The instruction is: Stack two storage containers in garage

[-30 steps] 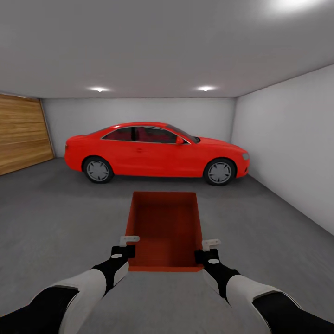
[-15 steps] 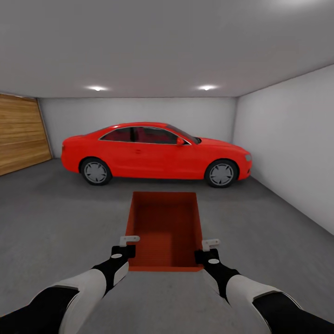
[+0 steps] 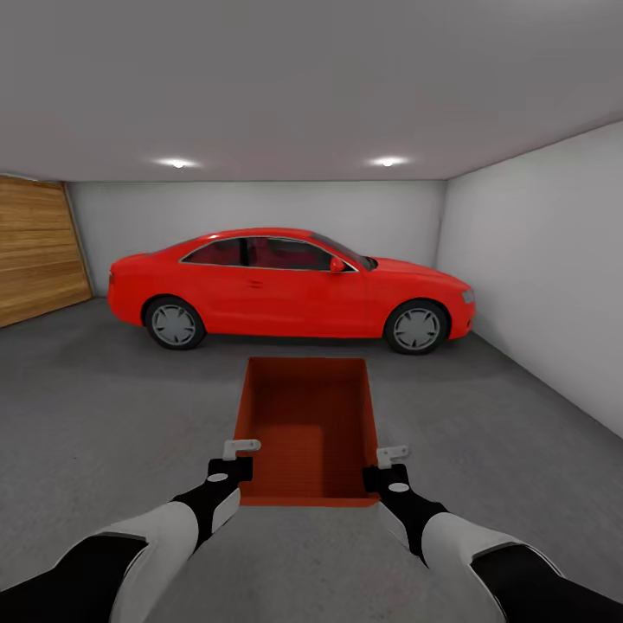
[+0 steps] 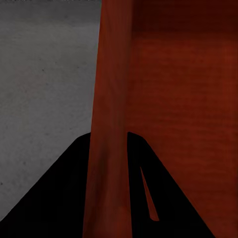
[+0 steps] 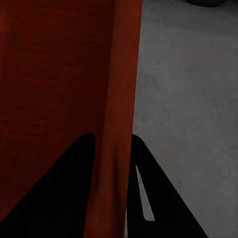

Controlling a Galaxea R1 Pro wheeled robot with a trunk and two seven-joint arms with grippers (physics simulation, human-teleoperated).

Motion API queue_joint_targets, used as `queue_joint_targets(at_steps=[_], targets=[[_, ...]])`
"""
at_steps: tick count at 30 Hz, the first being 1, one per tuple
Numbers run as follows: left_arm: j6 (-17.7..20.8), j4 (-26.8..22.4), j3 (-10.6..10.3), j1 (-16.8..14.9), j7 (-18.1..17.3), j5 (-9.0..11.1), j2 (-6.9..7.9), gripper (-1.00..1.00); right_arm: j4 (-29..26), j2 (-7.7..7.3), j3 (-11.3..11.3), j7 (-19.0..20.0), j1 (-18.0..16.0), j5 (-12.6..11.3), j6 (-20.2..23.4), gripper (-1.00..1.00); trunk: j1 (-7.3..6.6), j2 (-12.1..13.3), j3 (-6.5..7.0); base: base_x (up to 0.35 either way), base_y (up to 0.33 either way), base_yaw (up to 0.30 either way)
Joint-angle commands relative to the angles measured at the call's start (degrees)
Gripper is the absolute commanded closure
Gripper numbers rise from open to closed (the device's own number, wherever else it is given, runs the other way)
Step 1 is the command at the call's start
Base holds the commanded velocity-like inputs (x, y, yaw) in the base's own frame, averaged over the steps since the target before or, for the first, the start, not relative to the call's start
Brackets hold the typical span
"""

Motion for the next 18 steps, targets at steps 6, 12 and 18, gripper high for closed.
queue_joint_targets(at_steps=[6,12,18], targets=[[-1.2,-0.8,1.5,-0.1,1.0,0.1,-0.02,1.0,0.3,0.28,-0.1,-0.4,0.0,-1.5,-0.3,1.0,0.05,-0.1,-0.08,0.321,0.0,0.0],[-1.2,-0.8,1.4,-0.1,1.0,0.1,-0.02,1.0,0.3,0.28,-0.1,-0.5,0.0,-1.5,-0.3,1.0,0.05,-0.1,-0.08,0.321,0.0,0.0],[-1.2,-0.8,1.4,-0.1,1.0,0.1,-0.04,1.0,0.3,0.28,-0.1,-0.5,0.0,-1.5,-0.3,1.0,0.05,-0.1,-0.08,0.321,0.0,-0.065]])
